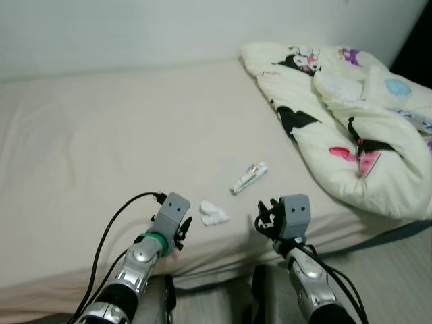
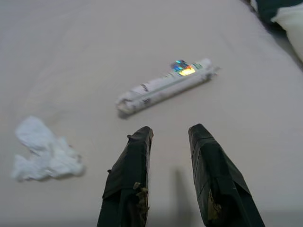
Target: Clean up the room
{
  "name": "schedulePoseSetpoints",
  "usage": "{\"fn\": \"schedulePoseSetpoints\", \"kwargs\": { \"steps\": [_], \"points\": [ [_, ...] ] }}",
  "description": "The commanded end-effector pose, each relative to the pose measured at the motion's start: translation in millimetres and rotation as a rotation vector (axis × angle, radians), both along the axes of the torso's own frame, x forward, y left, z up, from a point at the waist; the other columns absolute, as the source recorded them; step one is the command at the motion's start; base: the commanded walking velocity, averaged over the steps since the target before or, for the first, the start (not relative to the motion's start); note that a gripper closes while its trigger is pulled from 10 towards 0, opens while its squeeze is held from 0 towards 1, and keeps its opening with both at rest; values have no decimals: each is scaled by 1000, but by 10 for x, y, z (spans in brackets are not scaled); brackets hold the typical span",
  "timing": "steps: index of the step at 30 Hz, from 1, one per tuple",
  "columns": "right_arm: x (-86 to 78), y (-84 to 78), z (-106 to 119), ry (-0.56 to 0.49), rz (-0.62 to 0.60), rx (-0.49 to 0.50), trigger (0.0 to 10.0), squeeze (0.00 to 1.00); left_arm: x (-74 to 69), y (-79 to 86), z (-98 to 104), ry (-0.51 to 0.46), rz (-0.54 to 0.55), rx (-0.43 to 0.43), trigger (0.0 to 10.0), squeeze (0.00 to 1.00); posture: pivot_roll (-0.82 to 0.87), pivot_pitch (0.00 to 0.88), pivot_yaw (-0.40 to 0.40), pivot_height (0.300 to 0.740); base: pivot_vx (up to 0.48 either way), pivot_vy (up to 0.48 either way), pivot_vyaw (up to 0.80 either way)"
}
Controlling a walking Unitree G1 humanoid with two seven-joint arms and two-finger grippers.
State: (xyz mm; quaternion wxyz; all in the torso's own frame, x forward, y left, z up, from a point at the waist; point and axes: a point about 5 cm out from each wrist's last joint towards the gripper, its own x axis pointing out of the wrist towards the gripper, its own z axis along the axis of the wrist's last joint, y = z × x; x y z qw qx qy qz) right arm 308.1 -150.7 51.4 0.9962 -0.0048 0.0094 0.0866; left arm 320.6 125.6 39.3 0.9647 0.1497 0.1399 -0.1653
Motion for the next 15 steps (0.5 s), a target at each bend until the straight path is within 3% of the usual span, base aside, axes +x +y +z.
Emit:
{"fn": "schedulePoseSetpoints", "kwargs": {
  "steps": [1, 7, 11, 15],
  "points": [
    [-11, -7, -18, 10, -9, 10, 10000, 0, -11, 13, -31, 22, 9, 3, 10000, 0, 6, 74, 66, 535, 0, 0, 0],
    [-13, -1, -18, 9, -11, 17, 10000, 0, 10, -3, -6, 25, 16, -21, 10000, 0, 7, 74, 69, 515, 0, 0, 0],
    [-16, 7, -18, 8, -9, 25, 10000, 0, 51, -73, 81, -5, 24, -100, 10000, 0, 6, 76, 72, 515, 0, 0, 0],
    [-14, 13, -16, 9, -2, 28, 10000, 0, 51, -134, 62, 2, -1, -47, 10000, 0, 9, 80, 70, 515, 0, 0, 0]
  ]
}}
